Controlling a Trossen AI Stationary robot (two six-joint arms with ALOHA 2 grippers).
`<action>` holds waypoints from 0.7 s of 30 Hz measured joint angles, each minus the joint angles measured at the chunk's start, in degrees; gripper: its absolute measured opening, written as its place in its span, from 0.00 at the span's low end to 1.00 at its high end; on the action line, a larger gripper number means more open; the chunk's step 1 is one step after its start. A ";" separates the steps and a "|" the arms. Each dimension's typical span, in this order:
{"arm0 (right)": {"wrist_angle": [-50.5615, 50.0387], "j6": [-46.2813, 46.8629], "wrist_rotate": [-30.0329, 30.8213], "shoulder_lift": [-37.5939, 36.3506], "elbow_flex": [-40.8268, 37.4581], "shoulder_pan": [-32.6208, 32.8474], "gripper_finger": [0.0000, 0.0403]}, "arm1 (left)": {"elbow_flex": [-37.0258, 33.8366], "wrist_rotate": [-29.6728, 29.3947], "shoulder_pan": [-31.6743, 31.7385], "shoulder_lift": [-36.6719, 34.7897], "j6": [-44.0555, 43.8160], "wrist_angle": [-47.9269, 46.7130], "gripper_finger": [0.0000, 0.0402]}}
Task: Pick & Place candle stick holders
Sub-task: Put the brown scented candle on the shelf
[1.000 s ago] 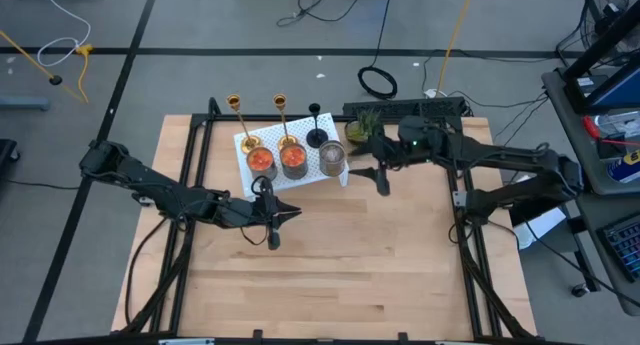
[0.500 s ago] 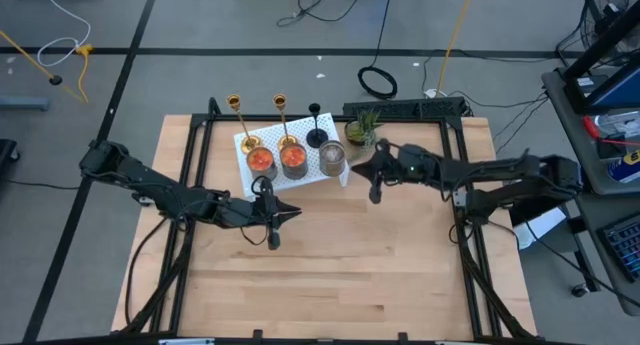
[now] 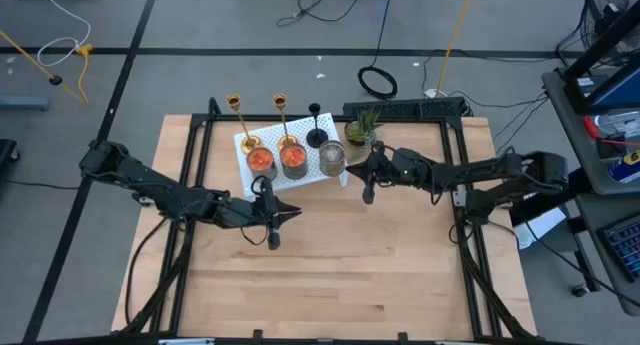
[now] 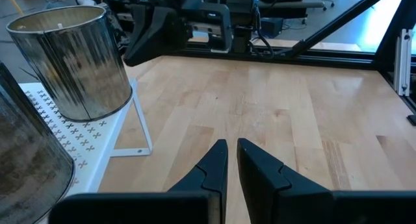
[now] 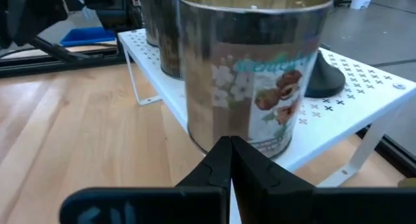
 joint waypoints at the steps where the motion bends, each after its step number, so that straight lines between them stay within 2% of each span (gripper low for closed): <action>1: 0.39 -0.04 0.00 0.29 0.00 -0.28 0.00 | 0.00 0.00 0.00 0.00 0.00 0.00 0.10; 7: 5.07 -0.13 -0.02 2.26 0.00 -1.78 0.00 | 0.01 0.00 0.02 0.02 0.00 0.02 0.10; 21: 7.25 -0.03 -1.80 2.73 0.02 -3.33 0.00 | 0.02 0.00 0.00 0.02 -1.32 0.83 0.10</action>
